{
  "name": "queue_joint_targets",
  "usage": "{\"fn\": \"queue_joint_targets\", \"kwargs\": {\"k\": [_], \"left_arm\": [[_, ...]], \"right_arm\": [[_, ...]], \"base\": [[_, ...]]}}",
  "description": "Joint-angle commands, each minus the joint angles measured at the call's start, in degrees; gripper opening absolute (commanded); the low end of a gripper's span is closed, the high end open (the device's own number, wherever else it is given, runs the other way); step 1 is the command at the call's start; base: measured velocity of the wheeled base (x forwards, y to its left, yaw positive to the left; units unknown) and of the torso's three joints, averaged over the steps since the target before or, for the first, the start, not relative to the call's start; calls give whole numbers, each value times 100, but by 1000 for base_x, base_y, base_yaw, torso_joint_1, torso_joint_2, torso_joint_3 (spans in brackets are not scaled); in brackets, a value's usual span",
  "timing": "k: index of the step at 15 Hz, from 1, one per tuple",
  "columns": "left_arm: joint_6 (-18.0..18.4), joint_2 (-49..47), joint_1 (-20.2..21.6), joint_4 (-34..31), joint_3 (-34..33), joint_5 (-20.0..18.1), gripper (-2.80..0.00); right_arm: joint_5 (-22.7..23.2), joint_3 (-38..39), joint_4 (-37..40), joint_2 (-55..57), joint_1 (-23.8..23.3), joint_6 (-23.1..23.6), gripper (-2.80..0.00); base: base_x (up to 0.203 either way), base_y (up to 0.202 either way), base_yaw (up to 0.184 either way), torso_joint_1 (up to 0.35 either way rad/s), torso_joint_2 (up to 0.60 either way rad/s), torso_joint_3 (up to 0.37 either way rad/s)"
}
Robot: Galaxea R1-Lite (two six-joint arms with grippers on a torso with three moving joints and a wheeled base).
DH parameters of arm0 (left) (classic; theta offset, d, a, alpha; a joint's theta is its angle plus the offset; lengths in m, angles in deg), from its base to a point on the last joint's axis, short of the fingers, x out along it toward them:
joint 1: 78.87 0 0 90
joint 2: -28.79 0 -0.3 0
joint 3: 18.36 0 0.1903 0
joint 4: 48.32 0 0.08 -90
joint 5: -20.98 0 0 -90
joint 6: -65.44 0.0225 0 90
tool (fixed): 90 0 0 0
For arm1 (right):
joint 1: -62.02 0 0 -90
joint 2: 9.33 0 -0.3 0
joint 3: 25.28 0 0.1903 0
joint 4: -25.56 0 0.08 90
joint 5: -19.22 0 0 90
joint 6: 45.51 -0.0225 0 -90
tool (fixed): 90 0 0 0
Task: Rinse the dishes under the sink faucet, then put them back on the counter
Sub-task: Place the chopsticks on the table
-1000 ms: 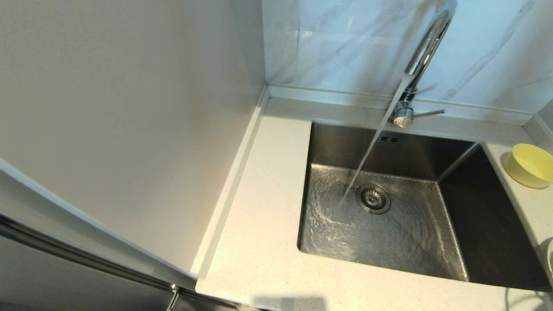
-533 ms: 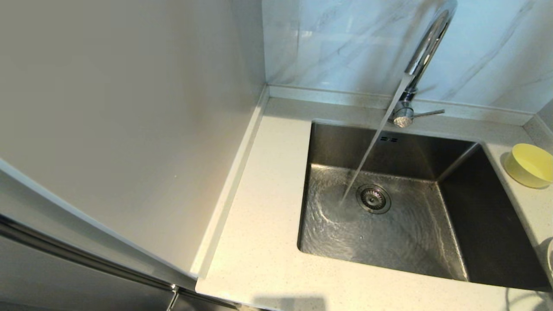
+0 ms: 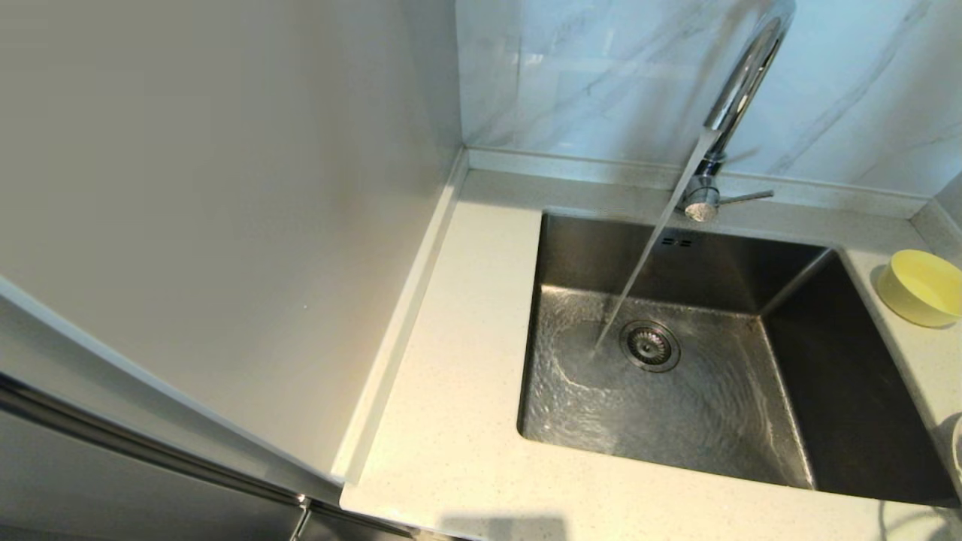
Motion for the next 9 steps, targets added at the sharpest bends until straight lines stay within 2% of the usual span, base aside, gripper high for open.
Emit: {"fn": "queue_joint_targets", "kwargs": {"k": [1, 6, 9], "left_arm": [[1, 0, 0, 0, 0, -3, -280], [1, 0, 0, 0, 0, -3, -280], [1, 0, 0, 0, 0, -3, -280]], "right_arm": [[7, -71, 22, -110, -6, 11, 0], [224, -391, 72, -404, 11, 51, 0], [445, -464, 85, -587, 19, 246, 0]], "base": [[0, 0, 0, 0, 0, 0], [0, 0, 0, 0, 0, 0], [0, 0, 0, 0, 0, 0]]}}
